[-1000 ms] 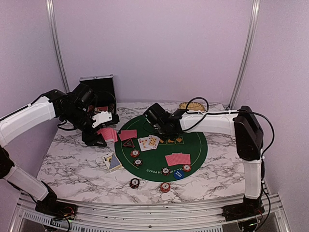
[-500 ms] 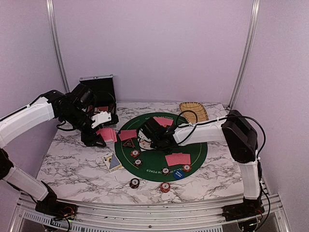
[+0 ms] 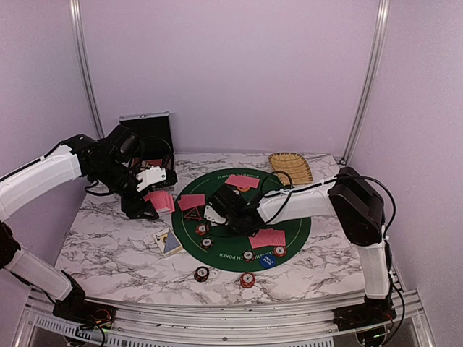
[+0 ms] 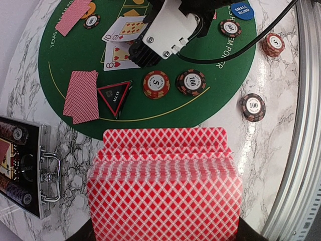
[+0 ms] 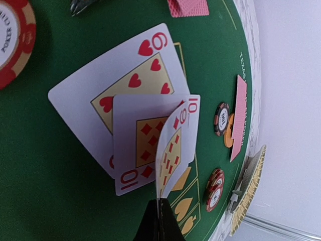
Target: Distribute texas hold em gaming equipment
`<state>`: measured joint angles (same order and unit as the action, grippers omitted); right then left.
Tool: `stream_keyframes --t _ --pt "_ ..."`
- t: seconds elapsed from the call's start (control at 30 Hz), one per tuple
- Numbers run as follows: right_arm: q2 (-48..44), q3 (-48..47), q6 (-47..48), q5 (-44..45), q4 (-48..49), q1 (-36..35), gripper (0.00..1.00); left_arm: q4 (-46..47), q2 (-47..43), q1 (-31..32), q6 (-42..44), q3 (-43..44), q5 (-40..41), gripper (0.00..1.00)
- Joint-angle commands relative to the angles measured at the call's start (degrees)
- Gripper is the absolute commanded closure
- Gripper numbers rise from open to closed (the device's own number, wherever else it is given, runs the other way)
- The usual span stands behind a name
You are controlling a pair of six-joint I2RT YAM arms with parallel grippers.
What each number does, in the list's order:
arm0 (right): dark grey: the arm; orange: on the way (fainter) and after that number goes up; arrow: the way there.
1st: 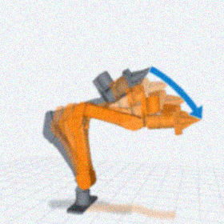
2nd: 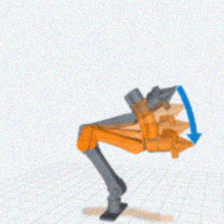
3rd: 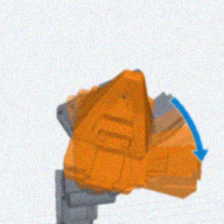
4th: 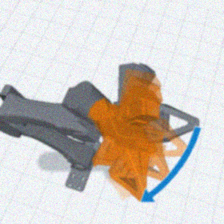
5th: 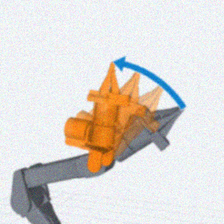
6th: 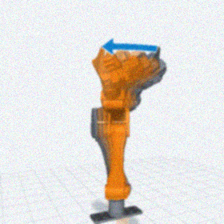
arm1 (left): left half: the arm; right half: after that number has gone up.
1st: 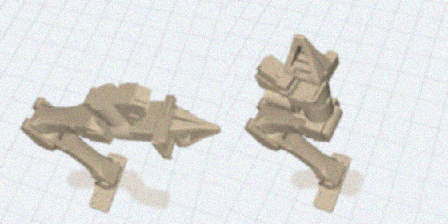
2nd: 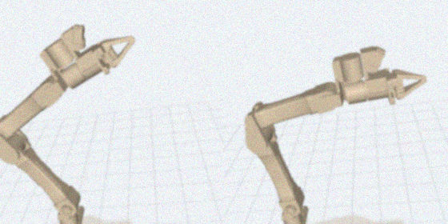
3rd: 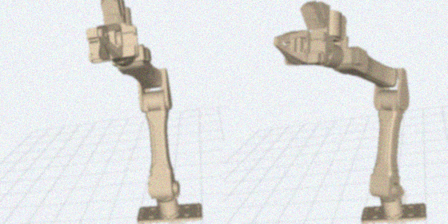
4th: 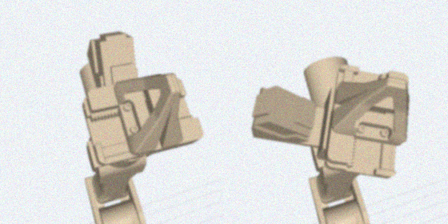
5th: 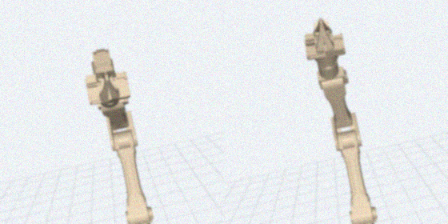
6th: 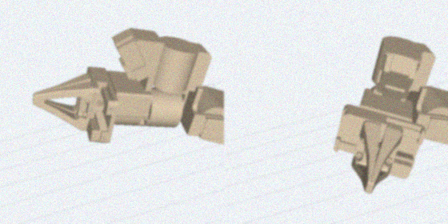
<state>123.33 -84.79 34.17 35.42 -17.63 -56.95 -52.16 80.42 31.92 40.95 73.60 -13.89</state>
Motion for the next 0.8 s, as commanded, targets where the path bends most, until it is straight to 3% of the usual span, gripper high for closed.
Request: stream_keyframes --t 0.0,0.77 --pt "0.4 1.7 -0.8 -0.8 -2.0 -0.9 1.0 -0.5 -0.4 -0.3 -0.2 0.0 -1.0 1.0" --pt "0.2 2.6 -2.5 -0.4 -2.8 2.9 1.0 -0.6 -0.8 -0.3 -0.6 0.0 -0.5 1.0"
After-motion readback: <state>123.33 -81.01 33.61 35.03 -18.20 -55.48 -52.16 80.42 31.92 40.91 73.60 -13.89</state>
